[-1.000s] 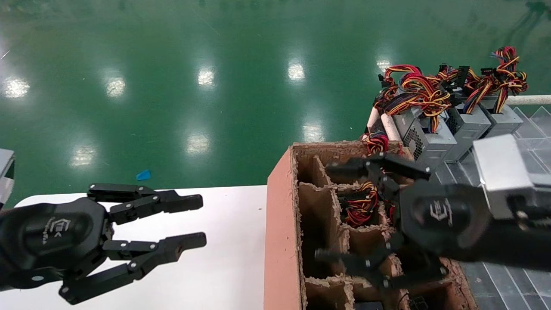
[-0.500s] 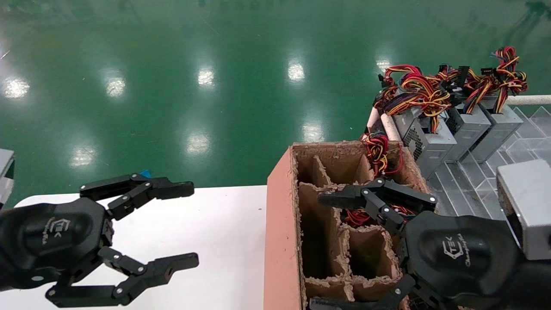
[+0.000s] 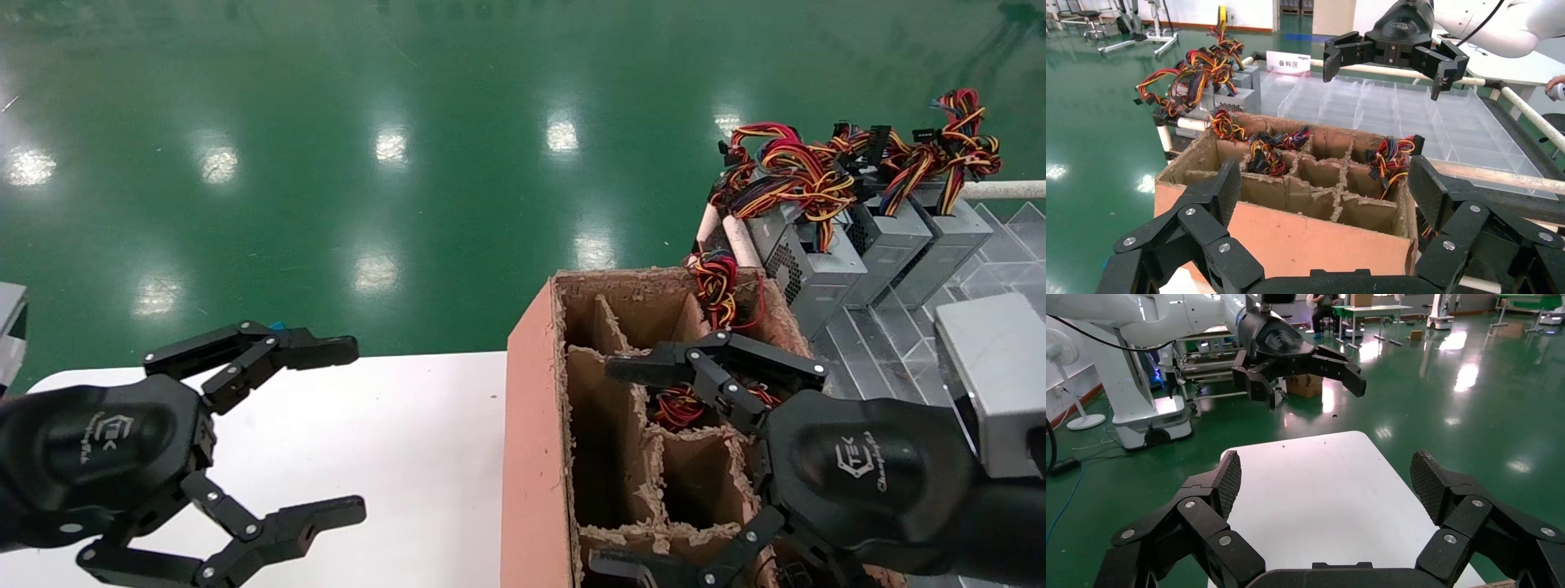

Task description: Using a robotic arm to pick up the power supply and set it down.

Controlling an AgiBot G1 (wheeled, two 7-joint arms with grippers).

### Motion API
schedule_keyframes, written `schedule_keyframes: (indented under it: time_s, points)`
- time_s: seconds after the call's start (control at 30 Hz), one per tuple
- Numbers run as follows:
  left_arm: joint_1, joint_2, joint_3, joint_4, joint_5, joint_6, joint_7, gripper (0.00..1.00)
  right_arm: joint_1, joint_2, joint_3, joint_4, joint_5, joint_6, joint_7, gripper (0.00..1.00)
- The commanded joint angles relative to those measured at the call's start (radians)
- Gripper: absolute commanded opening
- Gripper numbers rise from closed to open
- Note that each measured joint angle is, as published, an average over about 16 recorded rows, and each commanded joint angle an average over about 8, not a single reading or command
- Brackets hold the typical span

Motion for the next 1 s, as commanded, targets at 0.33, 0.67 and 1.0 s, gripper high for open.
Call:
schedule_keyframes:
  time_s: [0.33,0.67,1.0]
  points:
    - [0.0,0.0,0.0,0.0,0.0,0.0,0.0,1.0,0.007,-0.001,-0.004,-0.006,-0.003,-0.001,-0.003,1.0]
    - [0.0,0.0,0.0,0.0,0.0,0.0,0.0,1.0,0.009,-0.002,-0.006,-0.008,-0.004,-0.001,-0.004,1.0]
    - [0.0,0.0,0.0,0.0,0.0,0.0,0.0,1.0,0.01,-0.002,-0.007,-0.009,-0.005,-0.001,-0.005,1.0]
